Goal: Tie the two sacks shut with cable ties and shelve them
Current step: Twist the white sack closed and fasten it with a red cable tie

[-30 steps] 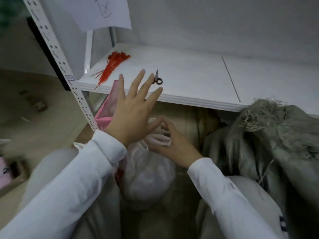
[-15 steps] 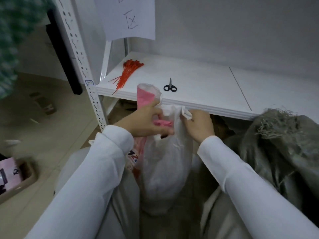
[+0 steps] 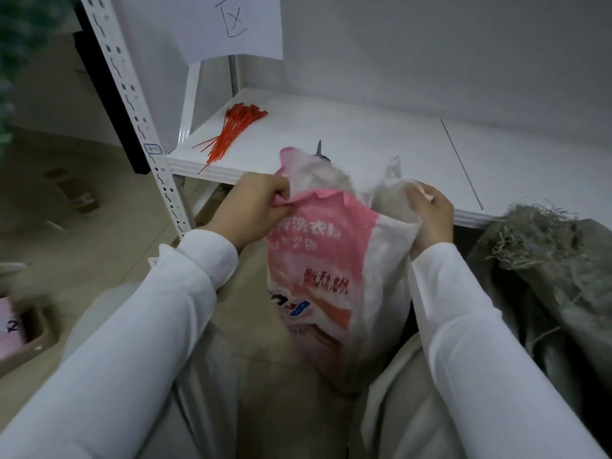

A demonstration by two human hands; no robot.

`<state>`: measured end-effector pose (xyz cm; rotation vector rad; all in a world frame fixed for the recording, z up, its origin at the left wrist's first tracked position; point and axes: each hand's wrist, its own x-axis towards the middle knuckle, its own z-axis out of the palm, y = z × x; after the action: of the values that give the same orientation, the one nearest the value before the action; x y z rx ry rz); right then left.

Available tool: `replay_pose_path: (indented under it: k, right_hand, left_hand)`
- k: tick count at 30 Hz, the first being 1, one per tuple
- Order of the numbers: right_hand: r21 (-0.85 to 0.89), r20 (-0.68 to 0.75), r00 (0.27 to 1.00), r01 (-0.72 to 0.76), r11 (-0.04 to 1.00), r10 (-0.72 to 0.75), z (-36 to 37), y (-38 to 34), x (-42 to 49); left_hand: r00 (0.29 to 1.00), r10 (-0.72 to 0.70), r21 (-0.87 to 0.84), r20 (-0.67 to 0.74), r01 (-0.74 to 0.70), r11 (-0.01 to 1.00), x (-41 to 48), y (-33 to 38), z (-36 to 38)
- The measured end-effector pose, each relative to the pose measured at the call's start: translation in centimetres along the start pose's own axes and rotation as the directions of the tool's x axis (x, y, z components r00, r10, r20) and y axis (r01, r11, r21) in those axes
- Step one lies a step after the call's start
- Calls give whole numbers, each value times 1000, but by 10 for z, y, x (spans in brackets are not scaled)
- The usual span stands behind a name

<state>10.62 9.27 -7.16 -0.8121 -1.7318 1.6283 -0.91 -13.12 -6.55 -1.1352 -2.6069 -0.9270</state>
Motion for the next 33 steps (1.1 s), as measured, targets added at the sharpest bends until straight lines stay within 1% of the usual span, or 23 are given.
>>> replay_pose_path:
  k: [2, 4, 5, 6, 8, 10, 11, 12, 13, 15, 16, 18, 20, 21, 22, 24, 26, 27, 28, 29, 31, 32, 33]
  right_hand:
    - [119, 181, 980, -99, 988, 77, 3, 0, -11]
    - [106, 336, 935, -160, 981, 116, 11, -5, -19]
    - [29, 379, 919, -129, 991, 108, 14, -7, -20]
    - [-107, 398, 914, -42, 993, 82, 14, -10, -19]
    - [-319, 474, 878, 95, 943, 72, 7, -9, -24]
    - [-476, 555, 812, 131, 870, 181, -3, -1, -28]
    - [-567, 563, 785, 142, 812, 256, -7, 0, -32]
    - [-631, 550, 778, 149, 761, 303, -9, 4, -34]
    - [-660, 520, 800, 152, 736, 301, -7, 7, -30]
    - [-634, 445, 864, 117, 764, 237, 2, 13, -26]
    - [-603, 428, 876, 94, 792, 222, 7, 14, -24]
    - [-558, 442, 875, 96, 824, 196, 17, 19, -25]
    - [-565, 396, 908, 120, 816, 141, 25, 20, -21]
    - [-572, 353, 929, 121, 811, 110, 26, 18, -17]
    - [-573, 307, 947, 105, 813, 94, 27, 17, -14]
    - [-521, 222, 971, 40, 853, 90, 28, 13, -10]
    - [-410, 131, 984, -56, 910, 120, 28, 11, -8]
    - [-344, 90, 988, -87, 935, 125, 28, 12, -6]
    - [-274, 60, 990, -104, 956, 125, 28, 11, -6]
    - [-205, 37, 991, -117, 972, 127, 28, 11, -5]
    - [-68, -8, 988, -152, 986, 152, 25, 7, -4]
    - [-8, -14, 985, -171, 985, 171, 22, 7, -3]
    - [53, -12, 982, -189, 981, 189, 20, 6, -2]
  left_hand:
    - [989, -51, -32, -136, 47, 998, -1, 5, 1]
    - [964, -87, -54, -250, 76, 996, -1, 12, 2]
    - [948, -94, -62, -304, 78, 995, -2, 15, 2]
    - [931, -100, -71, -352, 80, 994, -3, 18, 2]
    - [899, -139, -115, -416, 99, 988, -4, 21, 2]
    - [877, -189, -154, -441, 133, 979, -3, 15, 3]
    - [872, -217, -164, -439, 159, 974, -2, 11, 3]
    - [870, -239, -169, -431, 182, 969, -1, 8, 3]
    - [873, -254, -178, -417, 196, 964, 0, 6, 2]
    - [897, -259, -204, -359, 195, 959, 1, 7, 4]
    - [920, -235, -207, -313, 175, 962, 0, 10, 5]
    - [976, -132, -205, -173, 95, 974, -5, 19, 8]
    - [999, -41, -288, -29, 31, 957, -9, 29, 9]
    - [999, -38, -366, 2, 36, 930, -10, 32, 8]
    - [998, -63, -450, -10, 52, 892, -9, 33, 6]
    - [970, -207, -567, -129, 99, 818, -3, 24, 3]
    - [885, -399, -654, -239, 157, 740, 5, 8, -1]
    - [849, -470, -661, -243, 209, 720, 10, -1, -1]
    - [828, -514, -624, -223, 284, 728, 14, -12, -1]
    - [825, -536, -548, -178, 369, 750, 18, -25, 1]
    - [853, -522, -380, -16, 478, 792, 22, -46, 8]
    - [881, -463, -297, 93, 469, 832, 22, -55, 13]
    - [899, -380, -218, 218, 425, 879, 21, -62, 19]
